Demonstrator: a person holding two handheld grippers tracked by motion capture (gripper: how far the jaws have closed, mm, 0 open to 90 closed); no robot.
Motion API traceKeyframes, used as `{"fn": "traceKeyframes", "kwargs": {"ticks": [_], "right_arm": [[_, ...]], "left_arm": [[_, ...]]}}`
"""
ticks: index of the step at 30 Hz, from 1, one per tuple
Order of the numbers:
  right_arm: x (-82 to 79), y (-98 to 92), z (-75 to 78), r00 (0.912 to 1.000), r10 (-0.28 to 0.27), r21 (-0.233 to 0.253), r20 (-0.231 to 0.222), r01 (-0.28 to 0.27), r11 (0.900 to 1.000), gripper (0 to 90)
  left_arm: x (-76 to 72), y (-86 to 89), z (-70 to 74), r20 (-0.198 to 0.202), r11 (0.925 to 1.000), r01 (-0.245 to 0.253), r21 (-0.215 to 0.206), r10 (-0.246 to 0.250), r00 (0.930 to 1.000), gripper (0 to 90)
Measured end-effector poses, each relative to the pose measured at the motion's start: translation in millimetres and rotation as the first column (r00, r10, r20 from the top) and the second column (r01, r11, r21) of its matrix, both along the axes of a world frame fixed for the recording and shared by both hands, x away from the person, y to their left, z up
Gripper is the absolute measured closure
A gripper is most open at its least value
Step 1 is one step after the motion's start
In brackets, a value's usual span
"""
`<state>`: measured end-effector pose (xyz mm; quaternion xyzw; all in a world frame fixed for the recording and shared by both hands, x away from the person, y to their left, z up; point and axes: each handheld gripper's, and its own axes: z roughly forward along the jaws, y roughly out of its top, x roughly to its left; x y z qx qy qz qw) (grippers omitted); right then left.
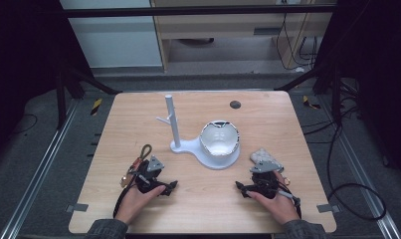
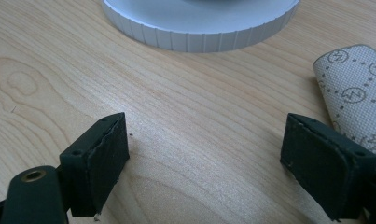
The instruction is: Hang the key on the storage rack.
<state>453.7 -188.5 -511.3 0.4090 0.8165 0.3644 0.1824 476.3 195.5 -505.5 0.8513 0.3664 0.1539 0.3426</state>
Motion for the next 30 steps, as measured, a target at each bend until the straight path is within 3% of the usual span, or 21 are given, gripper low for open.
{"fn": "traceKeyframes", "kwargs": {"ticks": [2,4,8,14,15,23,30], "right_arm": [[0.0,0.0,0.0,1.0000,0.000,0.000,0.000,0.000,1.000,14.8],[0.0,0.0,0.0,1.0000,0.001,0.000,0.000,-0.001,1.000,14.8],[-0.1,-0.4,-0.2,1.0000,0.003,-0.001,0.002,-0.003,1.000,14.7],[-0.2,-0.5,-0.3,1.0000,0.004,-0.001,0.003,-0.004,1.000,14.6],[-0.5,-0.5,-0.3,1.0000,0.003,-0.001,0.002,-0.003,1.000,14.6],[-0.9,-0.9,-0.3,1.0000,0.005,0.000,0.002,-0.005,1.000,14.4],[-0.9,-0.9,-0.3,1.0000,0.005,0.000,0.002,-0.005,1.000,14.4]], "left_arm": [[-1.2,0.3,3.3,0.002,0.9999,0.009,0.007,-0.009,1.0000,4.0],[-0.7,1.0,9.5,0.008,0.9984,0.011,0.056,-0.011,0.9999,4.4],[7.8,10.0,26.5,0.015,0.9953,-0.035,0.090,0.034,0.9993,5.5],[26.7,33.8,45.1,-0.038,0.9821,-0.104,0.157,0.111,0.9931,5.2],[31.1,41.9,51.1,-0.044,0.9753,-0.120,0.185,0.131,0.9904,4.8],[34.2,64.1,64.6,-0.066,0.9616,-0.148,0.231,0.167,0.9837,6.0],[33.3,75.7,63.5,-0.103,0.9553,-0.161,0.248,0.191,0.9761,11.1]]}}
